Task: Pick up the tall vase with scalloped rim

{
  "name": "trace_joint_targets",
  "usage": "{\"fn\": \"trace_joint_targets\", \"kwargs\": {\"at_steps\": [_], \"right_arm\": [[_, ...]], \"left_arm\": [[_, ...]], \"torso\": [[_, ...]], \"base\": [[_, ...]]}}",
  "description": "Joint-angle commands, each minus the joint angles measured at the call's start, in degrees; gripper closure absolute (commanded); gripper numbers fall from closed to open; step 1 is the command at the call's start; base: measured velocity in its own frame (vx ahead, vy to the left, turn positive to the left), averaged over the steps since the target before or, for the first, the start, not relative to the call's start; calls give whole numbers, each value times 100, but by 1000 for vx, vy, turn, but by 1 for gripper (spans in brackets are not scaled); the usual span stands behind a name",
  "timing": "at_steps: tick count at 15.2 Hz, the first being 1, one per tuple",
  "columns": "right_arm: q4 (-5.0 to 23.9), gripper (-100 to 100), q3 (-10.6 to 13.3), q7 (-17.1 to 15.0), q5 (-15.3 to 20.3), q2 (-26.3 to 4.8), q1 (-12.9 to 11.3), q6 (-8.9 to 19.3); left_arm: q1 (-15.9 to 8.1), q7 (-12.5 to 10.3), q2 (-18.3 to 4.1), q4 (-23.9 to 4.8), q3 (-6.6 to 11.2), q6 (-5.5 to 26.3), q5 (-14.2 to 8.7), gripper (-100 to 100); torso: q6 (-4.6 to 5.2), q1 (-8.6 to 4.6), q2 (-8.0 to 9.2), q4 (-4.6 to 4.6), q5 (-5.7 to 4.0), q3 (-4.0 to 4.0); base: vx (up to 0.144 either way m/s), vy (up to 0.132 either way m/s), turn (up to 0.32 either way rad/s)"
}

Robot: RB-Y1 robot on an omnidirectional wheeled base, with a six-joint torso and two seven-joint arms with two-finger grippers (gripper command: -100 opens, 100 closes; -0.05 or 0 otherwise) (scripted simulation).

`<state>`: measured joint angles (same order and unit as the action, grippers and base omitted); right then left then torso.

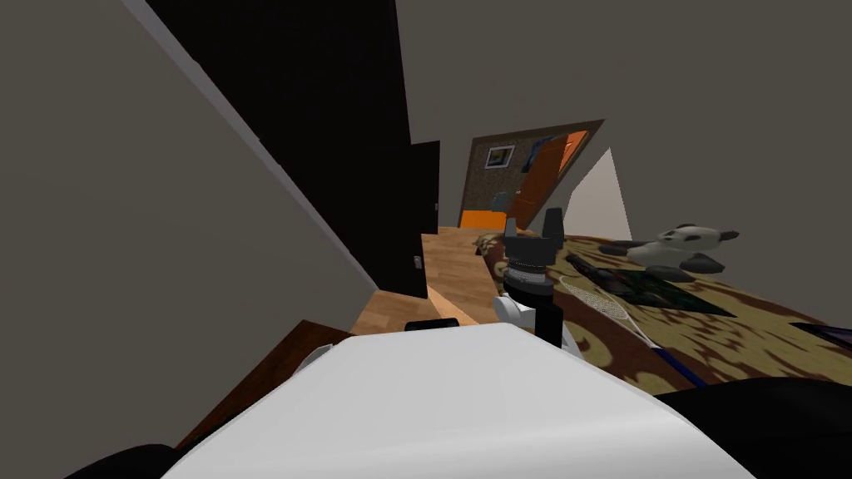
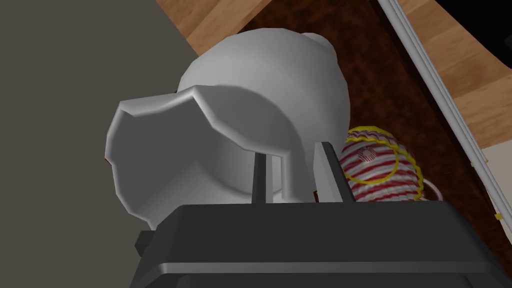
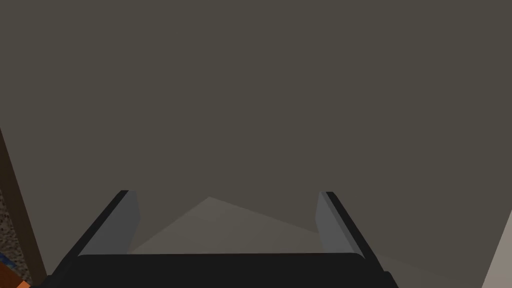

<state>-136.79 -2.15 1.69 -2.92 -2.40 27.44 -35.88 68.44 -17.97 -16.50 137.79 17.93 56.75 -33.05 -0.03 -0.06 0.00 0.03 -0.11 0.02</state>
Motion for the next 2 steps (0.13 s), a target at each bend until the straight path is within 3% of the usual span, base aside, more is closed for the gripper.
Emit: {"fn": "trace_joint_targets", "kwargs": {"at_steps": [1, 2], "right_arm": [[0, 0, 0, 0, 0, 0, 0, 0], [0, 0, 0, 0, 0, 0, 0, 0]], "left_arm": [[100, -39, -18, 176, 49, 78, -51, 100], [30, -28, -5, 89, 17, 52, -7, 100]], "torso": [[0, 0, 0, 0, 0, 0], [0, -1, 1, 1, -2, 1]], "base": [[-14, 12, 28], [-8, 8, 7]]}}
